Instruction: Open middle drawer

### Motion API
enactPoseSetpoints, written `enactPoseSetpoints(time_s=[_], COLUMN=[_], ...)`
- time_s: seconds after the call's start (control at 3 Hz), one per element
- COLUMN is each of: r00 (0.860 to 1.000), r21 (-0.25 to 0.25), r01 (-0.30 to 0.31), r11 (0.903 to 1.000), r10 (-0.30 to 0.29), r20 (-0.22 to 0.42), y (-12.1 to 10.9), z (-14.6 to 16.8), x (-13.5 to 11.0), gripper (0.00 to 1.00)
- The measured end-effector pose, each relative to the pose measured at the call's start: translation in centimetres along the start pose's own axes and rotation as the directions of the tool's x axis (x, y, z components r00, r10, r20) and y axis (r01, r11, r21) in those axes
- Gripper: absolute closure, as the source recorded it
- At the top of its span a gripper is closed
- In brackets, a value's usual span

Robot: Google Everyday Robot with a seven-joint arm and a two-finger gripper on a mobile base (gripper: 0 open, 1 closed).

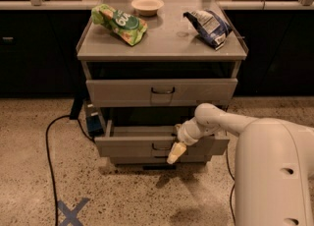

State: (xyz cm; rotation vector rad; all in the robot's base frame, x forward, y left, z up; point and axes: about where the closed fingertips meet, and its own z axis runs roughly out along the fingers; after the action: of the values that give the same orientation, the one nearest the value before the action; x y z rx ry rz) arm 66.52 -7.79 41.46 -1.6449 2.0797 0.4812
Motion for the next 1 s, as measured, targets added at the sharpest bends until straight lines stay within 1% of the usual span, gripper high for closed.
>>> enactPoseSetpoints(time_s=[0.33, 0.67, 1.0], r00=[1.0, 1.0, 1.0], r21=[-0.038, -0.066, -0.066], r01=[-0.01, -0.017, -0.017], r11=[0.9992, 0.9977, 0.9977], r10=[0.01, 0.019, 0.019], r20=[0.011, 0.02, 0.02], y=[1.6, 3.0, 3.0], z=[0.9, 0.8, 0.6], x=[0.5, 0.7, 0.5], gripper=[0.0, 0.0, 0.0])
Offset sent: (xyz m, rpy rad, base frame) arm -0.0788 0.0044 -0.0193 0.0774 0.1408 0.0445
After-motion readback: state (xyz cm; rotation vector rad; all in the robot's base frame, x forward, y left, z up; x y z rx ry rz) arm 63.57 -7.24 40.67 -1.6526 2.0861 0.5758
